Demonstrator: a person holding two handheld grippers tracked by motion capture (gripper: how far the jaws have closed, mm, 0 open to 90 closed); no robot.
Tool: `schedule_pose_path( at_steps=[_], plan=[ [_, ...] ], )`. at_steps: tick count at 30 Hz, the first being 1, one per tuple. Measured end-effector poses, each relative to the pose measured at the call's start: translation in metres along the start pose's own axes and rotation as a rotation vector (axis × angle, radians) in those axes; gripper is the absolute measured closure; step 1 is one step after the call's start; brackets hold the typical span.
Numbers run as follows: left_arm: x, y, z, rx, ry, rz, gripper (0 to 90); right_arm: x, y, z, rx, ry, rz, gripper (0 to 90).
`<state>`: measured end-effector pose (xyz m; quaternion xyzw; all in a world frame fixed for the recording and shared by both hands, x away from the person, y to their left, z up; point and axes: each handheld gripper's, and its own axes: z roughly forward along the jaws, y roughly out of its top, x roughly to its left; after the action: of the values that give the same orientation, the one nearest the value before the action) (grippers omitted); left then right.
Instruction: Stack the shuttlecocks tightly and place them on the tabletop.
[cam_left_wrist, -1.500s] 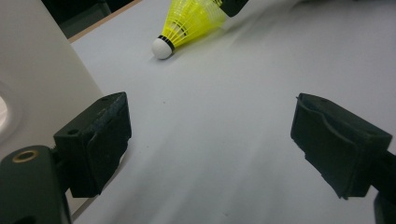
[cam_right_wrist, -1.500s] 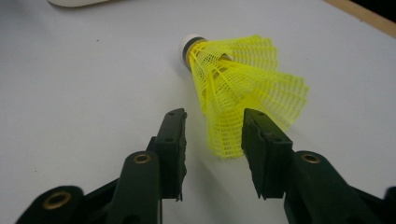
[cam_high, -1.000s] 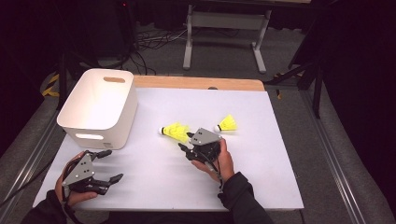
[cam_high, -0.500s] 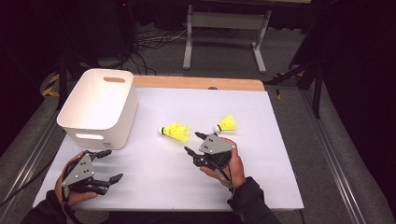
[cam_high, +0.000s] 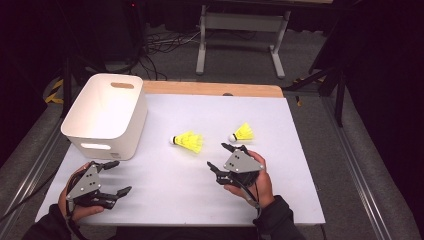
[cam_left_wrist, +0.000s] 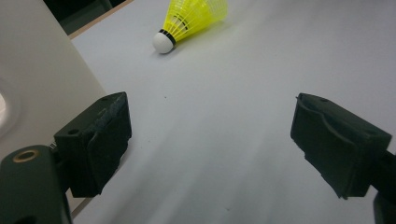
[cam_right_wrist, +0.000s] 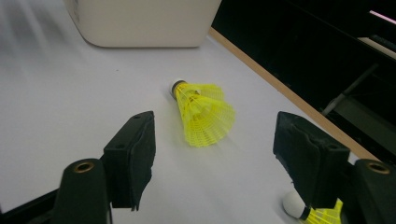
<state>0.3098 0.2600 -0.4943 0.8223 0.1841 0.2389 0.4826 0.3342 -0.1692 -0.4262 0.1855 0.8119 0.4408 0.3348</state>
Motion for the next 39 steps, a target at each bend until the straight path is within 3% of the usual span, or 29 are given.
schedule_pose_path(
  at_steps=[21,39],
  plan=[
    [-0.001,0.0,-0.001,-0.001,0.002,-0.001,13.2,-0.011,-0.035,-0.018,0.049,-0.099,0.022,23.9],
    [0.0,0.0,-0.001,-0.002,0.003,-0.005,13.1,-0.028,-0.073,-0.031,0.099,-0.157,0.123,20.4]
  ],
)
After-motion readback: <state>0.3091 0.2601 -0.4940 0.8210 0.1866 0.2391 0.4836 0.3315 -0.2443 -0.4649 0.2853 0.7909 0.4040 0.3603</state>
